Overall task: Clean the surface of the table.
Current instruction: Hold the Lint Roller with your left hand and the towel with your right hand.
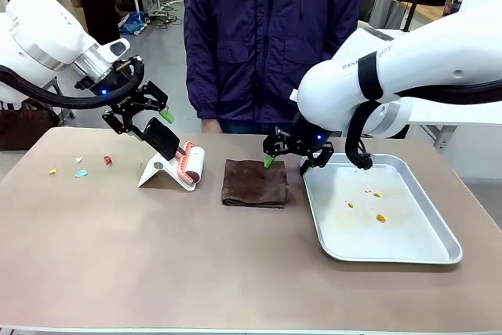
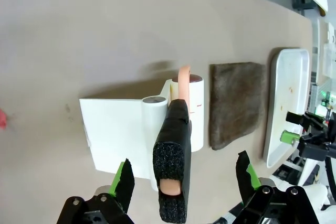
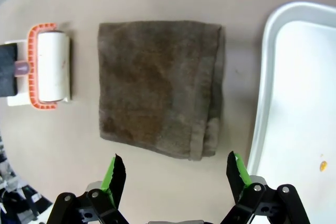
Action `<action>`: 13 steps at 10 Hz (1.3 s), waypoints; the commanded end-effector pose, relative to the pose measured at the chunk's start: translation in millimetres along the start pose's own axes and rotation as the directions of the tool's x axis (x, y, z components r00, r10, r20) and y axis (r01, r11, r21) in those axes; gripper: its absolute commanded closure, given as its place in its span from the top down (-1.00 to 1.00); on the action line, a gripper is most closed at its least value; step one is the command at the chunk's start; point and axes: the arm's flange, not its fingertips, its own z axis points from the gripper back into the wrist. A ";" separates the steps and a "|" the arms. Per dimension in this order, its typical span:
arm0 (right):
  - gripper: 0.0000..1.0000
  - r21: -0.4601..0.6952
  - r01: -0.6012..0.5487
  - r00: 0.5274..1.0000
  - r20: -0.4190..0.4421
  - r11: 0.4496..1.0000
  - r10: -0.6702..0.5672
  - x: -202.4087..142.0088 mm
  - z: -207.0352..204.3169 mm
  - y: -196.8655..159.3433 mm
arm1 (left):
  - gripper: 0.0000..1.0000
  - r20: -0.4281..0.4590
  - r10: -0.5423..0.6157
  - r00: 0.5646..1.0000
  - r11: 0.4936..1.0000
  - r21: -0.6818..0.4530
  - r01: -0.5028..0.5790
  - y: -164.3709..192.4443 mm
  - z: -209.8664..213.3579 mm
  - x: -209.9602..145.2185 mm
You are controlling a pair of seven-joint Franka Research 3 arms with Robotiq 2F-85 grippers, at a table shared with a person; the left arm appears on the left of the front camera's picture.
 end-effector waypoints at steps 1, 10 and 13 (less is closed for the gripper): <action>1.00 -0.087 0.028 0.999 -0.022 0.996 -0.030 18.8 -8.6 18.8 | 1.00 -0.008 -0.011 1.000 0.999 -0.038 0.011 3.6 3.5 0.6; 1.00 -0.311 0.084 0.994 -0.047 0.947 -0.103 56.5 -78.0 40.2 | 1.00 -0.044 -0.026 0.999 0.999 -0.025 0.025 -13.5 -8.7 -2.0; 1.00 -0.300 0.058 0.993 -0.080 0.952 -0.086 56.3 -77.2 40.5 | 1.00 -0.044 -0.018 0.999 1.000 -0.012 0.017 -14.4 -10.9 -0.9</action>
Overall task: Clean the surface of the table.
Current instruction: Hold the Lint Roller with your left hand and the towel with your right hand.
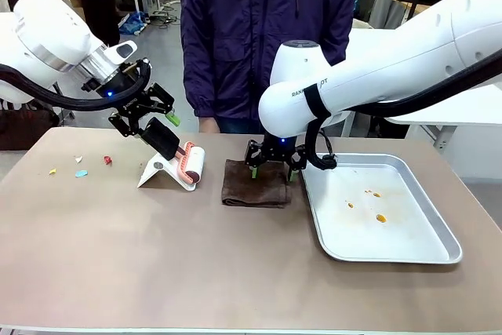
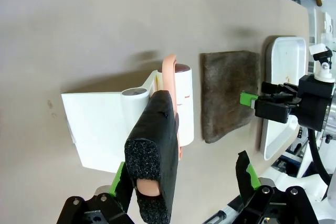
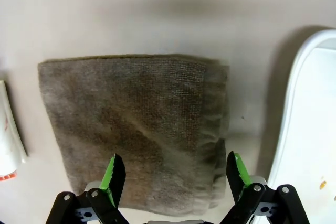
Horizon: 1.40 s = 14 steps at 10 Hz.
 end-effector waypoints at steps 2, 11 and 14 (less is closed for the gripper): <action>1.00 -0.026 0.020 1.000 0.007 0.999 -0.020 4.1 -1.6 0.3 | 1.00 -0.009 0.029 1.000 0.999 0.033 -0.029 2.6 0.1 2.3; 1.00 -0.046 0.038 0.999 -0.013 0.998 -0.038 4.6 -1.3 0.6 | 1.00 0.013 0.072 0.997 0.997 0.021 -0.073 13.1 2.1 -4.3; -0.99 -0.052 0.045 0.998 -0.037 0.998 -0.046 4.6 -3.1 0.2 | -1.00 0.025 0.063 0.998 0.998 0.021 -0.063 5.1 0.2 -3.5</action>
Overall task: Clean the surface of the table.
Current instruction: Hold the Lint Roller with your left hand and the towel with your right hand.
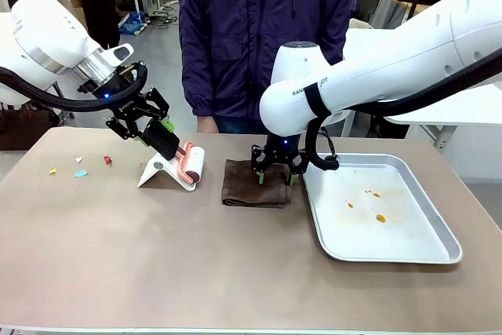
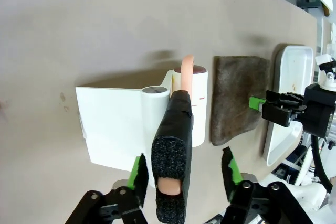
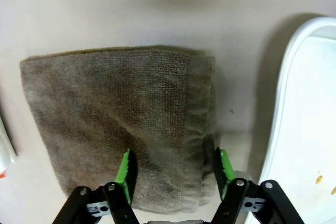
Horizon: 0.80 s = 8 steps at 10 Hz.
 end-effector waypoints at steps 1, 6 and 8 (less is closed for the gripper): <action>-1.00 -0.023 0.032 0.999 0.002 0.999 -0.032 4.3 1.4 7.4 | -0.29 0.017 0.005 1.000 1.000 -0.004 -0.005 -5.6 -1.8 -3.1; -1.00 -0.028 0.029 0.999 -0.022 0.999 -0.030 3.5 -7.3 7.1 | -1.00 0.022 0.002 1.000 1.000 0.001 -0.002 -12.7 -3.1 -2.2; -1.00 -0.023 0.030 0.999 -0.027 0.999 -0.030 3.3 -8.9 6.5 | -1.00 0.023 -0.001 1.000 1.000 -0.001 0.001 -13.6 -2.2 -2.8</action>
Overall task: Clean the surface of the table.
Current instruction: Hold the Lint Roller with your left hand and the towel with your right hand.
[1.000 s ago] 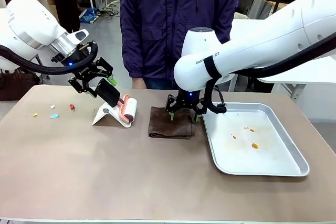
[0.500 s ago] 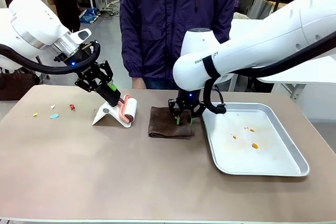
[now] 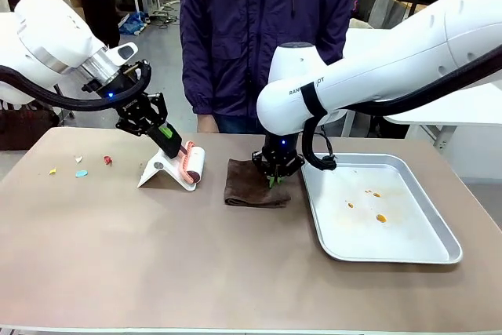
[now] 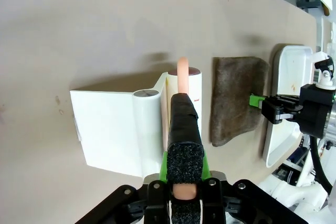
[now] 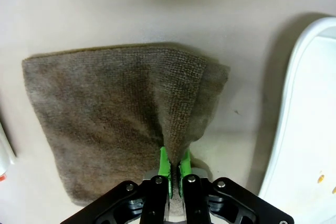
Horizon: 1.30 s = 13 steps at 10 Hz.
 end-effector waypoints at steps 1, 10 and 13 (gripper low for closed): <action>-1.00 -0.010 0.030 0.999 -0.010 1.000 -0.030 0.5 -5.7 2.0 | -1.00 0.015 0.008 1.000 1.000 -0.005 -0.008 -6.0 1.1 -3.1; -1.00 0.481 0.057 0.996 0.027 0.875 -0.079 -6.4 25.5 -58.8 | -1.00 0.139 -0.043 0.989 0.990 -0.130 0.062 5.8 37.5 -20.7; -1.00 0.792 -0.033 0.999 0.052 0.610 -0.015 -22.3 32.4 -99.6 | -1.00 0.124 -0.085 0.989 0.965 -0.236 0.112 24.4 67.6 -40.9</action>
